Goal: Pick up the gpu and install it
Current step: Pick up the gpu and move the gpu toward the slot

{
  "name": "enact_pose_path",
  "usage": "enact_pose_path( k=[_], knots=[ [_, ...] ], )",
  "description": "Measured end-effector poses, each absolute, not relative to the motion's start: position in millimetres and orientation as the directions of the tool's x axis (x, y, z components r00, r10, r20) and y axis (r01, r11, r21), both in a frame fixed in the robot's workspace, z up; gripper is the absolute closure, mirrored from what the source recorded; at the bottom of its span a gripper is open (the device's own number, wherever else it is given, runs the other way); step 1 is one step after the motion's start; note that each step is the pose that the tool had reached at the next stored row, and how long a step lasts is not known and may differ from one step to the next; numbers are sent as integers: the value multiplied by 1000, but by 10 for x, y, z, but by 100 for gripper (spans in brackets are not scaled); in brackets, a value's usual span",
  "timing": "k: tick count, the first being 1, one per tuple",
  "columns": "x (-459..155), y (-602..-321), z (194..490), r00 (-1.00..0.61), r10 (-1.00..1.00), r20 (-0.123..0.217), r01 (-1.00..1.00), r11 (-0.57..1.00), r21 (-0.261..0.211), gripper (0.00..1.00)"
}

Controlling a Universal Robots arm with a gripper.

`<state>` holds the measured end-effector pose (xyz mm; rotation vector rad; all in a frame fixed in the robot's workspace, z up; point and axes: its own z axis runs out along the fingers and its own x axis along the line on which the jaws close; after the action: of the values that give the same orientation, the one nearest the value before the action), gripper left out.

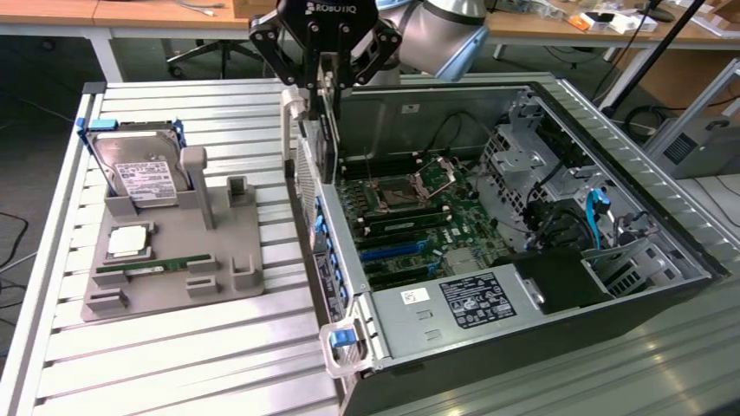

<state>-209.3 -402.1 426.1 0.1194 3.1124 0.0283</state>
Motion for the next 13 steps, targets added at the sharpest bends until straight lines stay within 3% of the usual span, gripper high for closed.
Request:
enact_pose_path(
  k=[13],
  knots=[
    [-1957,-4024,4261,-997,77,-26,76,997,19,73]
  ],
)
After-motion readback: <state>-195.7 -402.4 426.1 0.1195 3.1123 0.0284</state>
